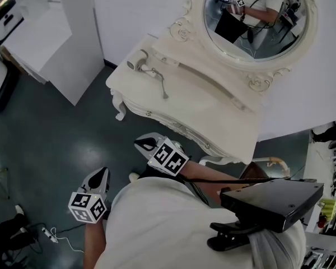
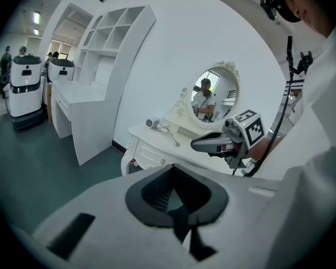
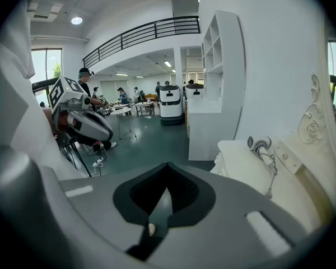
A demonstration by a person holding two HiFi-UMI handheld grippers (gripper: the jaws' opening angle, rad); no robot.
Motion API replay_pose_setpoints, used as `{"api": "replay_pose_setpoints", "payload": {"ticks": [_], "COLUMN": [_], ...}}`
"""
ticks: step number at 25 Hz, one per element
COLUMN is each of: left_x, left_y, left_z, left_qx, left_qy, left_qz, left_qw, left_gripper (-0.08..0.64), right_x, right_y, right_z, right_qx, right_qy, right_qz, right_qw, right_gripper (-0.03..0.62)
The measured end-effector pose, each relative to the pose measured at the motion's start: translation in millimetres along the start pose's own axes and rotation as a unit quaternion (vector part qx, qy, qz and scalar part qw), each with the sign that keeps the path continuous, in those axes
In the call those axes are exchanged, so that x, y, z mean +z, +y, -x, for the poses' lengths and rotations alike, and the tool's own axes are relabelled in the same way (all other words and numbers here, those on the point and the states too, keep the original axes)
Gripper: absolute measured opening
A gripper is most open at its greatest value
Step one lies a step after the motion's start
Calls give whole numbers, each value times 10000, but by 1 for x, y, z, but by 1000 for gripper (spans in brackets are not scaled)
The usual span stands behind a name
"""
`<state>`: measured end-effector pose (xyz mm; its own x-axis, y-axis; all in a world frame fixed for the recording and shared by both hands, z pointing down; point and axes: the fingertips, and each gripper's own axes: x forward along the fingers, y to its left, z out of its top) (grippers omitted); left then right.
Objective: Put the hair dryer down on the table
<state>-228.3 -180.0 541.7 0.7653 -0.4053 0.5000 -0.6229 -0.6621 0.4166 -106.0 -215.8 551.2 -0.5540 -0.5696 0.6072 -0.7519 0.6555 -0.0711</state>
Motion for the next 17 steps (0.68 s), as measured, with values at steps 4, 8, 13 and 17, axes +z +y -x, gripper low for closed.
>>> {"api": "replay_pose_setpoints", "payload": {"ticks": [4, 8, 13, 17], "left_x": [6, 17, 35, 50], "left_y": [2, 2, -1, -4], "left_z": [-11, -25, -50, -78], "left_qx": [1, -2, 3, -71], "left_qy": [52, 91, 134, 219], "left_qz": [-18, -53, -79, -135], "left_qw": [10000, 9999, 9999, 9996], "left_gripper": [3, 3, 3, 3], "right_x": [-1, -2, -2, -8], "right_y": [-12, -30, -60, -94], "right_z": [-2, -1, 2, 7], "right_qx": [-3, -12, -19, -115], "right_qy": [2, -19, -28, 18], "right_qz": [-28, -81, -139, -214], "right_qw": [10000, 10000, 9999, 9997], "right_gripper": [-1, -1, -2, -2]}}
